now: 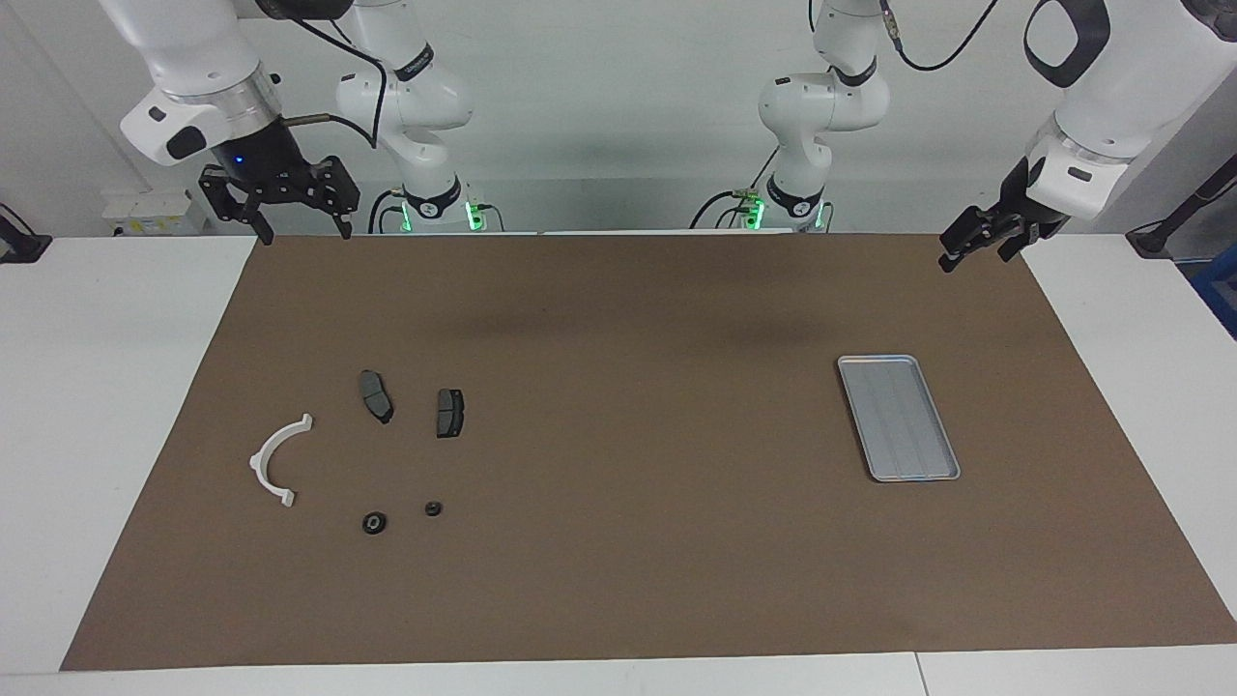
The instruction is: Pick bearing gear from pile to tray
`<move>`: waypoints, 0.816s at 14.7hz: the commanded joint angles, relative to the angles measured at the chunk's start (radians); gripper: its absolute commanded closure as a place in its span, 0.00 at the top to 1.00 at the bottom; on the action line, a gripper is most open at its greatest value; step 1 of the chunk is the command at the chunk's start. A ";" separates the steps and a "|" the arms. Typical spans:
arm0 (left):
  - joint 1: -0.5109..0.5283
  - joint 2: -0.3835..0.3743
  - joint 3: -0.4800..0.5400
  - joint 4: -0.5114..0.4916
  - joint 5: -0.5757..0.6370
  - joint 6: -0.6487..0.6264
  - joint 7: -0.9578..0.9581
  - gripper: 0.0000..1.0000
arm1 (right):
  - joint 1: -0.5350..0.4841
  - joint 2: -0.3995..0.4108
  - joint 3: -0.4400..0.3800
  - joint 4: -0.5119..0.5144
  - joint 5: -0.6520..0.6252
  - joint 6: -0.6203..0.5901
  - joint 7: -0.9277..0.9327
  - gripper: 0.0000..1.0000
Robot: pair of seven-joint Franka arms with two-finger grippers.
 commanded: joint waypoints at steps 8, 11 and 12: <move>0.004 -0.004 -0.005 0.000 0.015 -0.015 0.006 1.00 | -0.018 -0.017 0.010 -0.014 0.005 0.003 -0.021 1.00; 0.004 -0.004 -0.005 0.000 0.015 -0.015 0.006 1.00 | -0.011 -0.017 0.009 -0.014 0.000 0.005 -0.023 1.00; 0.004 -0.004 -0.005 0.000 0.015 -0.015 0.006 1.00 | -0.010 -0.017 0.009 -0.016 -0.001 0.006 -0.020 1.00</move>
